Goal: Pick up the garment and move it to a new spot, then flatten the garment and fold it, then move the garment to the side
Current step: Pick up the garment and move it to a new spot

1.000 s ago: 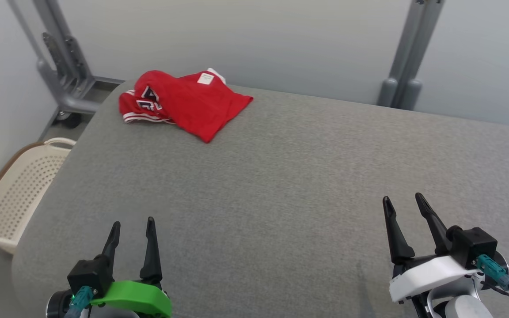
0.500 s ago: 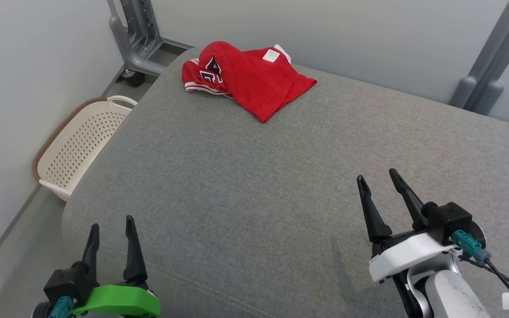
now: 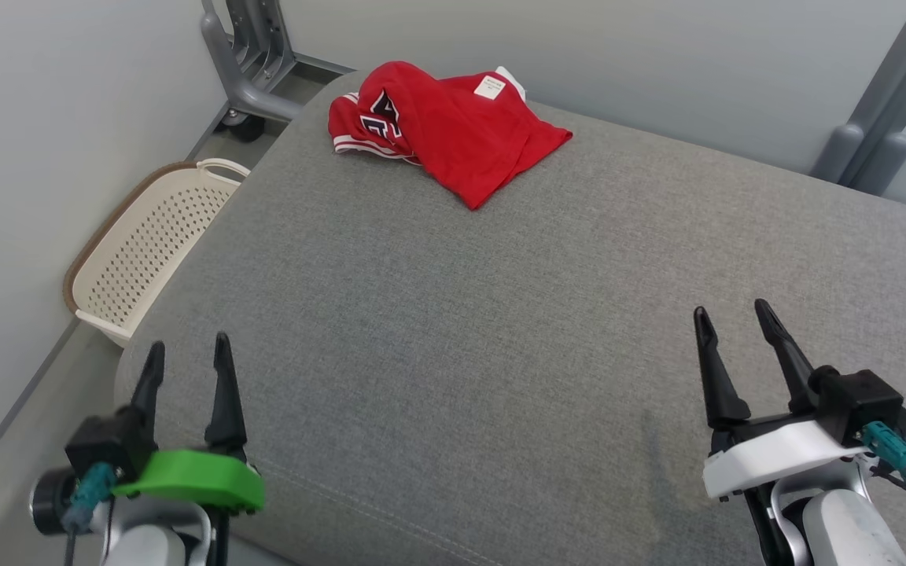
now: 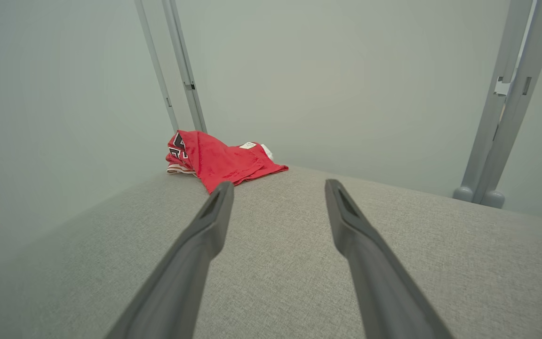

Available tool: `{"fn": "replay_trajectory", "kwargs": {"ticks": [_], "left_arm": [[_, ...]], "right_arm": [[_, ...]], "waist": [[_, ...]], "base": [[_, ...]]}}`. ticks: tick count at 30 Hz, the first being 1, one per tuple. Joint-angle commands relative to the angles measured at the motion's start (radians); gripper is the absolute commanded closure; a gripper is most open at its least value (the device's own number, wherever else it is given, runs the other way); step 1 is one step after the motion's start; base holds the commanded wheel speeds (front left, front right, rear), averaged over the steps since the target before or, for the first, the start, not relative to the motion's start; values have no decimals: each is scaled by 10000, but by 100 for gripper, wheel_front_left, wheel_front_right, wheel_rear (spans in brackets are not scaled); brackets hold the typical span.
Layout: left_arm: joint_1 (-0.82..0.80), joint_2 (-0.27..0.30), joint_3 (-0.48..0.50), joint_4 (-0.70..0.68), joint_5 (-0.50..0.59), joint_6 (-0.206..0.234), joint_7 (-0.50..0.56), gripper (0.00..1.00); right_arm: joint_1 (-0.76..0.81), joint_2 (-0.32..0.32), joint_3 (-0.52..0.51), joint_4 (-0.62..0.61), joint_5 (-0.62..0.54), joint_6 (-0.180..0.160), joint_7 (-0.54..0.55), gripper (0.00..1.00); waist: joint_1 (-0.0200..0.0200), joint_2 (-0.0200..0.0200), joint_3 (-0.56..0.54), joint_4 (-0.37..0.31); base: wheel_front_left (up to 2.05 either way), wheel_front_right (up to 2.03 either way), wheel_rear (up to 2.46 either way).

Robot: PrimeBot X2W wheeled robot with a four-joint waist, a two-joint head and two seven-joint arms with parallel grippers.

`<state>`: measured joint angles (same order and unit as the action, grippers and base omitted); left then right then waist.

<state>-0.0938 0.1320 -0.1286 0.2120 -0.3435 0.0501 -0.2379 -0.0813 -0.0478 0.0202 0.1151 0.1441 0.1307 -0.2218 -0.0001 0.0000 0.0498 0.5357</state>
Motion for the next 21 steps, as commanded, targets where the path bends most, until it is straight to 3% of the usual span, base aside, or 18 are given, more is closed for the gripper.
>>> {"fn": "replay_trajectory", "kwargs": {"ticks": [1, 9, 21], "left_arm": [[-238, 105, 16, 44, 106, -59, 12, 0], [-3032, 1098, 359, 567, 208, -349, 472, 0], [-7475, 2390, 388, 2883, 394, -919, 1739, 0]], "right_arm": [[135, -51, -49, -79, -95, 1, -34, 0], [-311, -54, 47, -974, -553, 1, 450, 0], [-1848, -51, 443, -2176, -1277, 1, 892, 0]], "waist": [[1, 0, 85, -18], [1, 0, 1247, -1182], [1, 0, 3749, -3249]], "base": [[0, 0, 0], [0, 0, 0], [0, 0, 0]]}}
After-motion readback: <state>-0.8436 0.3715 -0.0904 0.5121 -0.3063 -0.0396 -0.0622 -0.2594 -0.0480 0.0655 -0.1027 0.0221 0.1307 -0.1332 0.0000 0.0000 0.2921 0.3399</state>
